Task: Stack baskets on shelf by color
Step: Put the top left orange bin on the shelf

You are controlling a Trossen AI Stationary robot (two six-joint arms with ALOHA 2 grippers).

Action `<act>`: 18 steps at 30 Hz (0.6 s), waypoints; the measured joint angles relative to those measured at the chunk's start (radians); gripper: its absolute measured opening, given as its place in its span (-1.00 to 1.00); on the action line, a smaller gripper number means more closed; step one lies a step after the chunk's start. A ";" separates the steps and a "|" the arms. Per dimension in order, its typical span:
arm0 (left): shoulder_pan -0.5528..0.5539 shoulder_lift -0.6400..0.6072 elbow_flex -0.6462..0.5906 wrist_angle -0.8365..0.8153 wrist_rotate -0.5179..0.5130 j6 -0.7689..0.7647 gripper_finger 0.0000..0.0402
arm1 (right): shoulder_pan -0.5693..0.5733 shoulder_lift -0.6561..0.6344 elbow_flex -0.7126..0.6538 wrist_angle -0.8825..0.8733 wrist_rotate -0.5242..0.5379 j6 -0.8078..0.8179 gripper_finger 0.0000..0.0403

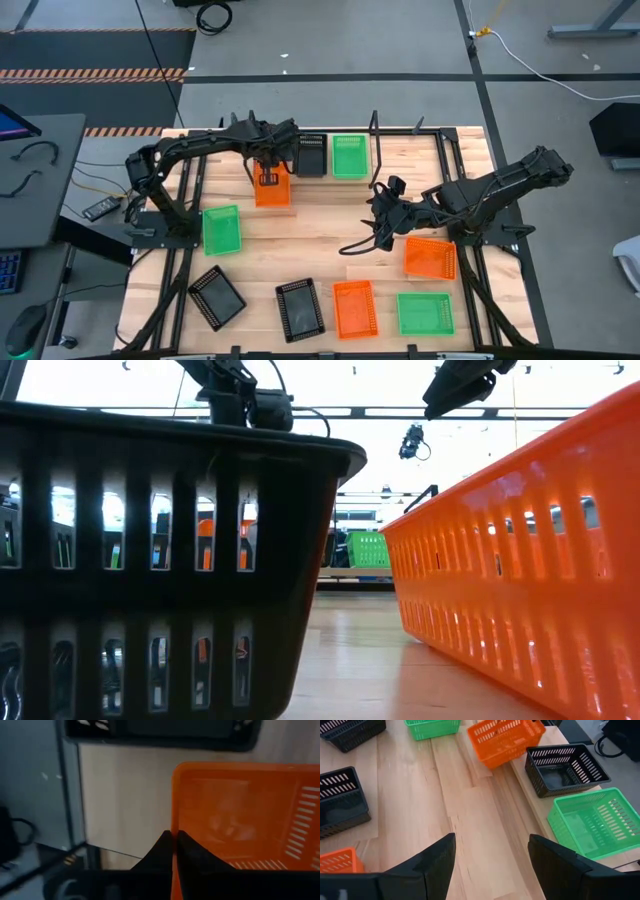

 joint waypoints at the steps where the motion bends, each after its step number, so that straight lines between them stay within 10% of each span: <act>1: 0.001 0.000 0.000 0.016 -0.011 0.015 -0.96 | 0.000 0.000 0.000 0.000 0.000 0.000 0.26; 18: 0.121 0.000 0.000 0.198 -0.105 0.208 -0.95 | -0.001 0.000 0.000 0.000 0.000 -0.004 0.26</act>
